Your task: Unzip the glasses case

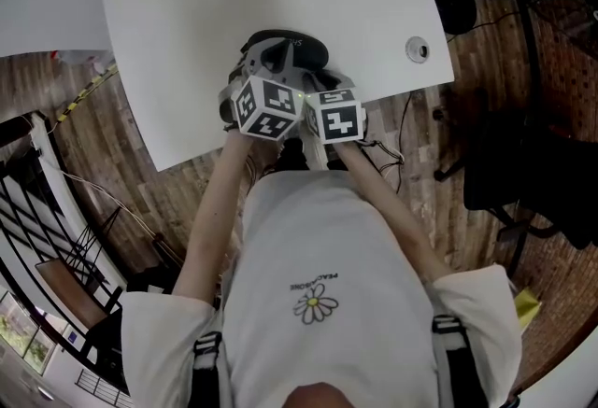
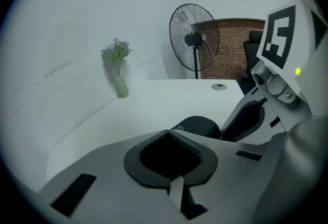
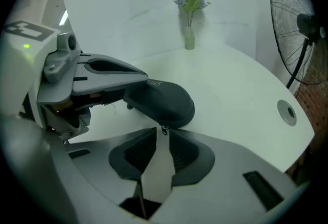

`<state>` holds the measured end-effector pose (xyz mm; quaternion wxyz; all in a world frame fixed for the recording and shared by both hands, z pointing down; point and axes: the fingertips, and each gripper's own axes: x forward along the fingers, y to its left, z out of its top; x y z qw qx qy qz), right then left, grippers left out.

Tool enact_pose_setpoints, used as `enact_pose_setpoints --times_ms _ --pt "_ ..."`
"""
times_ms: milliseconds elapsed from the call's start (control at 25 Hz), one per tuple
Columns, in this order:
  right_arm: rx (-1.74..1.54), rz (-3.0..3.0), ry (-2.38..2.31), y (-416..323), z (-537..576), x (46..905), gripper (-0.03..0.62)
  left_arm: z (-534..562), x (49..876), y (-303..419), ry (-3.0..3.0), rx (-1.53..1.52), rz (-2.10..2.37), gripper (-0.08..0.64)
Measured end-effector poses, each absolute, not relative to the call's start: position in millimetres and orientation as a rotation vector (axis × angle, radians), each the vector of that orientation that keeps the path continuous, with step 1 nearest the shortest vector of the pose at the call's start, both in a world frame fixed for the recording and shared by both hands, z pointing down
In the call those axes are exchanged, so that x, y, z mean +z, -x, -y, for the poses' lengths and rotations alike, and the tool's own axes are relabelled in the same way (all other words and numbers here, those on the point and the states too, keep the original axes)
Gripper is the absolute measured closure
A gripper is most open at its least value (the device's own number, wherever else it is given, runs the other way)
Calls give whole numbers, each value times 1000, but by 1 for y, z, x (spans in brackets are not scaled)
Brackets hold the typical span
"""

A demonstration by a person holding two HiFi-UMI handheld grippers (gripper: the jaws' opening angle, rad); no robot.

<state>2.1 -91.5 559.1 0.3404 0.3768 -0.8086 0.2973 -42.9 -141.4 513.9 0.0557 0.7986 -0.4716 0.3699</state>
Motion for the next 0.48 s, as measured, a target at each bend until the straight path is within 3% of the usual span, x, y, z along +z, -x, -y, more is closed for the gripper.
enact_pose_setpoints --times_ms 160,240,360,480 --pt "760 2070 -1115 1 93 563 402 143 514 44 -2429 1098 1412 546" --pt "730 2034 -1220 -7 100 565 451 142 514 44 -2440 1096 1409 546" --pt "685 2027 -1272 -10 100 563 460 141 514 44 -2456 1091 1408 546" --pt "613 2018 -1289 -10 94 559 546 141 514 44 -2476 1096 1400 546"
